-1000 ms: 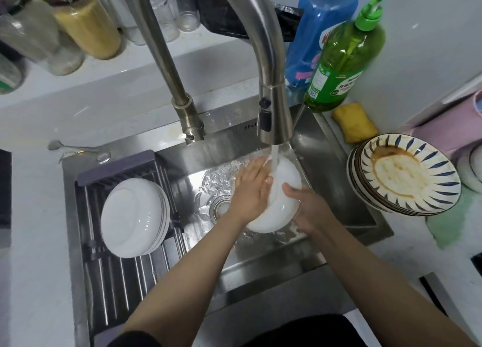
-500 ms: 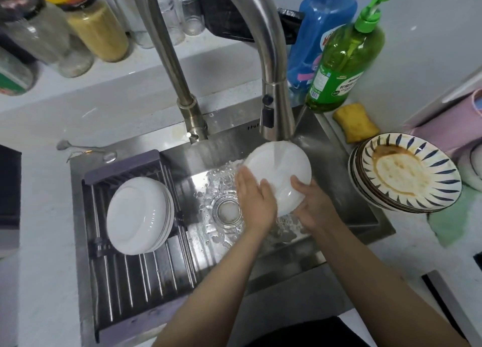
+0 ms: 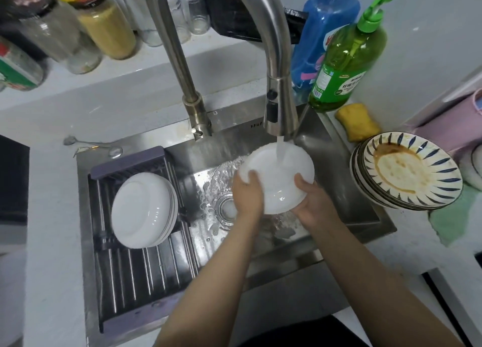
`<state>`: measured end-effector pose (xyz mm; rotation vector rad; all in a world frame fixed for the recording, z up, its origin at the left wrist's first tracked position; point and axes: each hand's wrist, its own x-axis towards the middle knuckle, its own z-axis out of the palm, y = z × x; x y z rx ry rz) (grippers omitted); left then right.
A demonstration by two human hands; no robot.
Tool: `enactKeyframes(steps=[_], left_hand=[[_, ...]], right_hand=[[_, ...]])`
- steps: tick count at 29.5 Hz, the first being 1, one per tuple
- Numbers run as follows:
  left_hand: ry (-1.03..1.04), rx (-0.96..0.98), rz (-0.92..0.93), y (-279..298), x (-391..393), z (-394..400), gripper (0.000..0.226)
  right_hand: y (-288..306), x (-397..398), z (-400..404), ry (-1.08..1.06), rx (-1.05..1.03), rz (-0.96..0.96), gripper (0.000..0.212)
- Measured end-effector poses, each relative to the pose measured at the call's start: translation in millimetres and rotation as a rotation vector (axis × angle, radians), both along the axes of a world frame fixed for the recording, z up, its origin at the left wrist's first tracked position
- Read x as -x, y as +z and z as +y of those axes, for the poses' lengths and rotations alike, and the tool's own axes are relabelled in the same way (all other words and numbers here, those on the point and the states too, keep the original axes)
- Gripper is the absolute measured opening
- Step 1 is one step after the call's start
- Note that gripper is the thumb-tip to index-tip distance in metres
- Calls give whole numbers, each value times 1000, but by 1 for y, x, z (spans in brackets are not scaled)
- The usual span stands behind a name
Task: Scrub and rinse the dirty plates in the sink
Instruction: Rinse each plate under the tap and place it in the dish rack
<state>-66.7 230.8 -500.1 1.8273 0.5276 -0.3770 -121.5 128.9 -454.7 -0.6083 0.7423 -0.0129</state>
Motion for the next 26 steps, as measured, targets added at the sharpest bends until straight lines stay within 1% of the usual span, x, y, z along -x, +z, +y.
enactKeyframes(steps=[1, 2, 3, 4, 5, 6, 8, 9, 11, 13, 15, 17, 18, 19, 20, 21, 22, 23, 24, 26], left_hand=[[44, 66, 85, 0, -8, 5, 46], [52, 93, 90, 4, -8, 9, 43], [12, 53, 26, 9, -1, 7, 42], [-37, 9, -53, 14, 11, 2, 47], [-100, -28, -93, 15, 26, -6, 56], [-132, -45, -91, 19, 41, -13, 65], [-109, -16, -39, 20, 51, -17, 71], [-60, 22, -7, 20, 44, -12, 72], [16, 78, 90, 16, 22, 9, 66], [30, 207, 210, 14, -2, 35, 62], [2, 452, 288, 16, -15, 58, 62], [-64, 700, 383, 22, -18, 70, 55], [-80, 770, 421, 28, -16, 72, 54], [-75, 805, 442, 31, -12, 71, 52], [-49, 819, 460, 30, -7, 68, 54], [-13, 828, 460, 31, -2, 65, 58], [38, 817, 450, 30, 4, 61, 64], [96, 820, 428, 27, 8, 57, 67], [146, 825, 410, 26, 11, 53, 66], [232, 828, 372, 27, 17, 46, 52]], right_hand=[[-2, 0, -2, 6, -5, -2, 52], [-3, 1, -4, 6, -15, -13, 49], [-5, 1, -6, 5, -13, -20, 48], [-4, -1, -6, 16, -10, -39, 47], [-4, -3, -4, 20, -7, -49, 45], [-4, -4, -1, 28, 0, -48, 44], [-4, -5, 1, 43, 7, -38, 41], [-5, -4, 2, 61, 10, -38, 38], [-6, 1, -1, 121, 11, -55, 34], [-7, 5, -6, 174, -12, -41, 40], [-8, 7, -11, 203, -20, 24, 57], [-10, 6, -20, 230, -4, 74, 77], [-10, 4, -22, 260, 43, 90, 74], [-12, -2, -24, 280, 141, 98, 59], [-13, -8, -22, 299, 327, 141, 41], [-14, -15, -15, 340, 576, 209, 34], [-18, -20, -7, 358, 841, 309, 38], [-22, -22, 6, 356, 1050, 417, 43], [-23, -20, 23, 344, 1195, 482, 49], [-21, -3, 59, 372, 1391, 494, 63]])
